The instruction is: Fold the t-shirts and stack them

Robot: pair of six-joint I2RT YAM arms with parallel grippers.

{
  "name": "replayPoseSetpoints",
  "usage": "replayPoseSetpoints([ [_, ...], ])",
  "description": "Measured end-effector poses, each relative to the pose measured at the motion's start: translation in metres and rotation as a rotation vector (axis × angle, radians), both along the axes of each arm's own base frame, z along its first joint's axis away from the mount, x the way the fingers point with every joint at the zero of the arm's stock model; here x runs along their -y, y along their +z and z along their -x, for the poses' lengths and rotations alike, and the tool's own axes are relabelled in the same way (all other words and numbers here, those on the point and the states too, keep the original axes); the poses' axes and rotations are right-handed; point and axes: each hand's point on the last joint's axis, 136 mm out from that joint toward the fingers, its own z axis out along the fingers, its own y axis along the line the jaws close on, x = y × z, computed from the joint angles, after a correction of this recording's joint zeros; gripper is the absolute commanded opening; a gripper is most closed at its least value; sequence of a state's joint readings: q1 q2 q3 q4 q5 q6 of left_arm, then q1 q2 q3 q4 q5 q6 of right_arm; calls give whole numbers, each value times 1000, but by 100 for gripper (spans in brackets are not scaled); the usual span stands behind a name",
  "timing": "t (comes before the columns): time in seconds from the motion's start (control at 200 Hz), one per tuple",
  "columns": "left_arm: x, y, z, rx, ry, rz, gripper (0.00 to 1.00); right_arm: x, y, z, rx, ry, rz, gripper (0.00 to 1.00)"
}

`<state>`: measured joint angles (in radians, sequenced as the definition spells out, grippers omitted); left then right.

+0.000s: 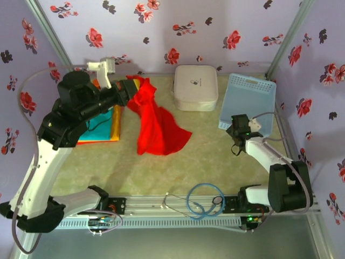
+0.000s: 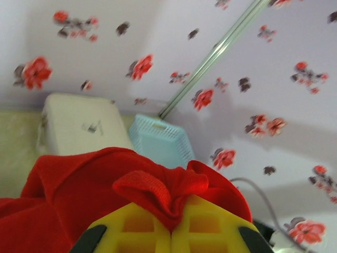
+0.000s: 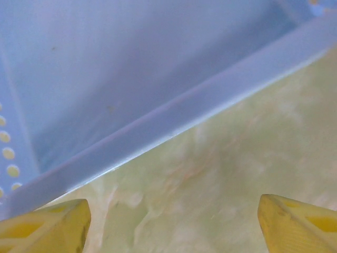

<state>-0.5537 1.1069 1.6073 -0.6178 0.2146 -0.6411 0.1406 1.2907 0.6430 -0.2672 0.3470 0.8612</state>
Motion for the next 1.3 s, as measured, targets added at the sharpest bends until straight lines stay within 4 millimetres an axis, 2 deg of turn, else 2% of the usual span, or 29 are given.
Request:
replayPoseSetpoints([
  [0.165,-5,-66,-2,-135,26,-40,0,37,6,-12,-13,-86,0,84],
  [0.24,-5,-82,-1,-171,29,-53,0,49,8,-21,-19,-113,-5,85],
  [0.46,-12,-85,10,-163,34,-31,0,74,11,-48,-43,-145,-6,92],
  [0.66,-15,-94,15,-172,35,-33,0,77,11,-70,-88,-107,24,99],
  [0.825,-15,-103,13,-189,38,-44,0,42,26,-62,-67,14,41,99],
  [1.02,-14,-104,10,-193,40,-46,0,-3,41,-20,14,152,-33,97],
  [1.09,-14,-105,10,-193,40,-46,0,-28,38,-3,41,222,-78,95],
  [1.195,-14,-106,9,-195,40,-47,0,-70,23,22,52,344,-156,92],
  [1.3,-14,-107,9,-196,40,-49,0,-105,10,36,31,436,-213,91],
])
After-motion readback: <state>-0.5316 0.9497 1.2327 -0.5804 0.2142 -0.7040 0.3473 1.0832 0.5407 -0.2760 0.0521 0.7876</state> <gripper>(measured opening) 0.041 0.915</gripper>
